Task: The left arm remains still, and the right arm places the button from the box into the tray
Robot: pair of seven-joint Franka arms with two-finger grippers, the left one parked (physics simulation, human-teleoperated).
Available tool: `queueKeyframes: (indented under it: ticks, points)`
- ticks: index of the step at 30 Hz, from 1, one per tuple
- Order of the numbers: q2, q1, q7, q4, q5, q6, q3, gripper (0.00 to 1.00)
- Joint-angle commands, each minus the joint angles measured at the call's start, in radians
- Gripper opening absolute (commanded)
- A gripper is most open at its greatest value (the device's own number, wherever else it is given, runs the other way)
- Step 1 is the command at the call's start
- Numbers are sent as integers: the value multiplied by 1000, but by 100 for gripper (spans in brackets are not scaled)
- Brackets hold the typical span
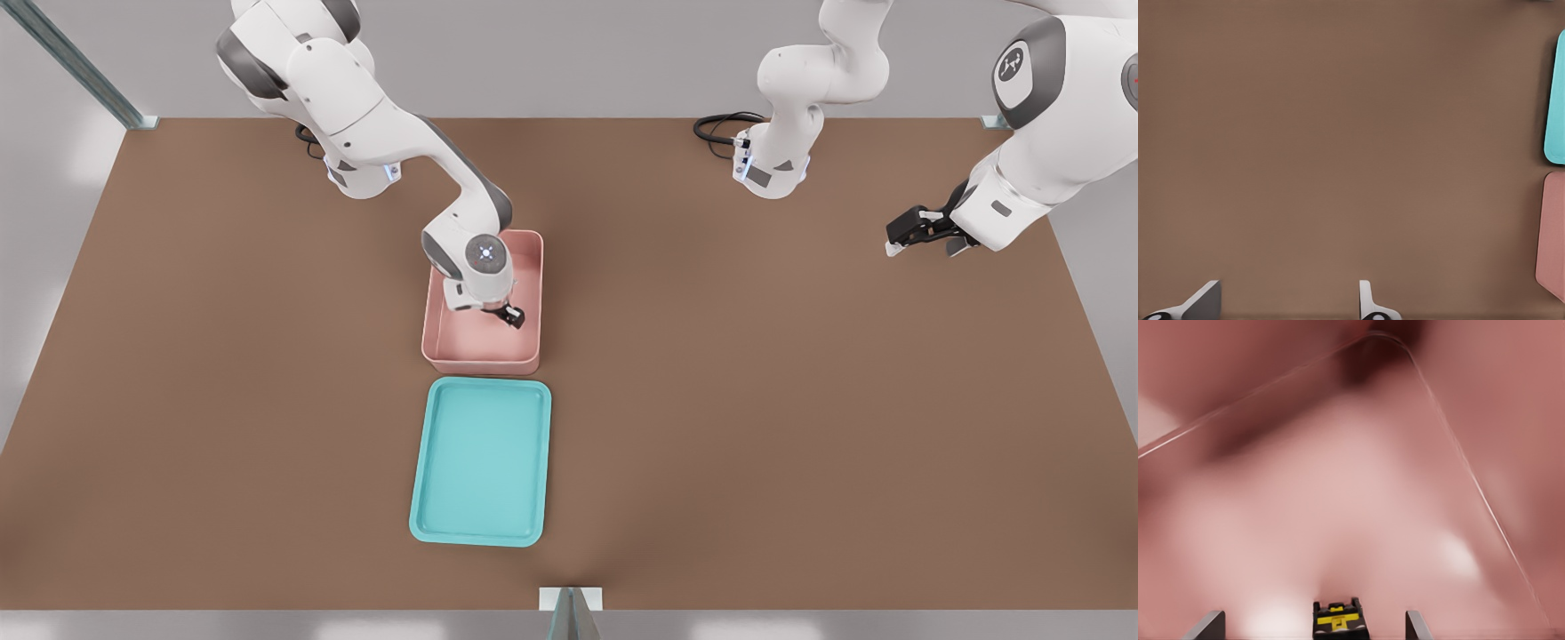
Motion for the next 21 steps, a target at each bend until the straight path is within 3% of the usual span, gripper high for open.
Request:
queueKeyframes:
  ticks: [1, 2, 5, 7, 21]
  points:
    - [-2, 0, 99, 0, -1, -1, 1, 100]
    - [-1, -2, 97, 0, -3, -1, 1, 98]
    - [2, -2, 91, 0, -3, -1, 1, 73]
    - [5, -2, 85, 0, -3, -4, 1, 66]
    - [21, 9, 54, -17, -49, 0, 4, 61]
